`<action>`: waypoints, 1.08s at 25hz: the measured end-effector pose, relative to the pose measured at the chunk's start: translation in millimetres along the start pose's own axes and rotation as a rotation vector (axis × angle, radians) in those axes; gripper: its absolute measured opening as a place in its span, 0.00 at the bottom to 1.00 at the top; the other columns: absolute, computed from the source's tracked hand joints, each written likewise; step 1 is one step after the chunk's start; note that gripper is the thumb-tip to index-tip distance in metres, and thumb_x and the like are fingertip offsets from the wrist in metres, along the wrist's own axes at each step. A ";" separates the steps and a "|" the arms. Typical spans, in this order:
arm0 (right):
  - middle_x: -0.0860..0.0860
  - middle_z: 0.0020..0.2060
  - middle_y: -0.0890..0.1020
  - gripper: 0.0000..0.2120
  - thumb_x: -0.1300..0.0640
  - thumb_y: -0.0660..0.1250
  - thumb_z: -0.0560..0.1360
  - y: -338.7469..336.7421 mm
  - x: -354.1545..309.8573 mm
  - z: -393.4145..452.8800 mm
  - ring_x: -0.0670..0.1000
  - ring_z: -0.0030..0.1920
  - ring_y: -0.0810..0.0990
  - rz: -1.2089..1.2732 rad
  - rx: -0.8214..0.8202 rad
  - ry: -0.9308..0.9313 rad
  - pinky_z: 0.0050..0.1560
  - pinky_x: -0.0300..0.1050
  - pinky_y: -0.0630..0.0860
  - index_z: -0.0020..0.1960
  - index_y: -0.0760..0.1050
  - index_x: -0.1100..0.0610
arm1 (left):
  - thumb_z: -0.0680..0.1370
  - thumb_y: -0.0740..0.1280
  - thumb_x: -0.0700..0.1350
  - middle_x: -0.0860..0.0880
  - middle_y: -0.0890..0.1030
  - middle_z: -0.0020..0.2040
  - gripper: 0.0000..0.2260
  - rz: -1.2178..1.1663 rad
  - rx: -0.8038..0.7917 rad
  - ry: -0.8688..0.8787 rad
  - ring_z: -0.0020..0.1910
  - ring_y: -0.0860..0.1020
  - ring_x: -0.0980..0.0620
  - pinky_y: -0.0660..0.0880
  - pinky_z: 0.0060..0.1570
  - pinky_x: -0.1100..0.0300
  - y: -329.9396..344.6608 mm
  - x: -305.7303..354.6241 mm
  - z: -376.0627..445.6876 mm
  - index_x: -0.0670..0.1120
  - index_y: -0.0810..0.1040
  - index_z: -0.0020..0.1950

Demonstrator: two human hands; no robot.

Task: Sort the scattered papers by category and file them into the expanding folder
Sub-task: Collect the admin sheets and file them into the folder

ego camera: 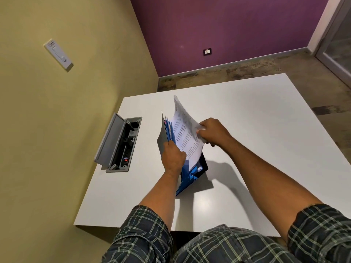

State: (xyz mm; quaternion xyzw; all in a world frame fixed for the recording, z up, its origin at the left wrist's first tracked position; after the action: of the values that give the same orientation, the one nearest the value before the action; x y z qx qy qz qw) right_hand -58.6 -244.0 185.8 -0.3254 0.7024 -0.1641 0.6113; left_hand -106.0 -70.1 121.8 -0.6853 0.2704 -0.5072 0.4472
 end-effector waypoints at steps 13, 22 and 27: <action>0.52 0.38 0.78 0.08 0.61 0.66 0.75 41.8 11.9 0.2 0.50 0.34 0.76 -0.283 -0.209 -0.036 0.30 0.40 0.68 0.52 0.81 0.57 | 0.76 0.68 0.42 0.42 0.74 0.60 0.17 -0.063 -0.005 -0.013 0.55 0.78 0.41 0.77 0.48 0.51 0.8 9.3 -8.1 0.39 0.73 0.63; 0.58 0.49 0.84 0.07 0.56 0.66 0.78 78.6 33.4 4.0 0.58 0.49 0.82 -0.472 -0.354 -0.073 0.44 0.45 0.73 0.50 0.79 0.60 | 0.74 0.71 0.46 0.43 0.74 0.59 0.21 -0.130 -0.031 -0.015 0.53 0.79 0.43 0.77 0.46 0.53 5.9 23.0 -19.8 0.42 0.73 0.64; 0.50 0.40 0.77 0.12 0.47 0.63 0.79 73.0 37.5 6.8 0.52 0.40 0.76 -0.502 -0.069 -0.071 0.39 0.43 0.69 0.47 0.76 0.56 | 0.78 0.66 0.52 0.43 0.74 0.59 0.20 -0.138 -0.039 0.032 0.53 0.79 0.43 0.73 0.42 0.56 9.0 25.3 -24.4 0.42 0.73 0.66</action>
State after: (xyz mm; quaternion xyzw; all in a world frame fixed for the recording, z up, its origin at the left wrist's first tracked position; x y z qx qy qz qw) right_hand -72.3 -213.9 110.4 -0.5158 0.5829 -0.2750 0.5644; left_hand -119.5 -103.4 127.4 -0.7028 0.2396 -0.5423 0.3931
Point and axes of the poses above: each hand's wrist, its own z-axis towards the middle knuckle, its own y-axis out of the palm, x = y × z, the point moved 2 cm from there along z, towards the middle knuckle
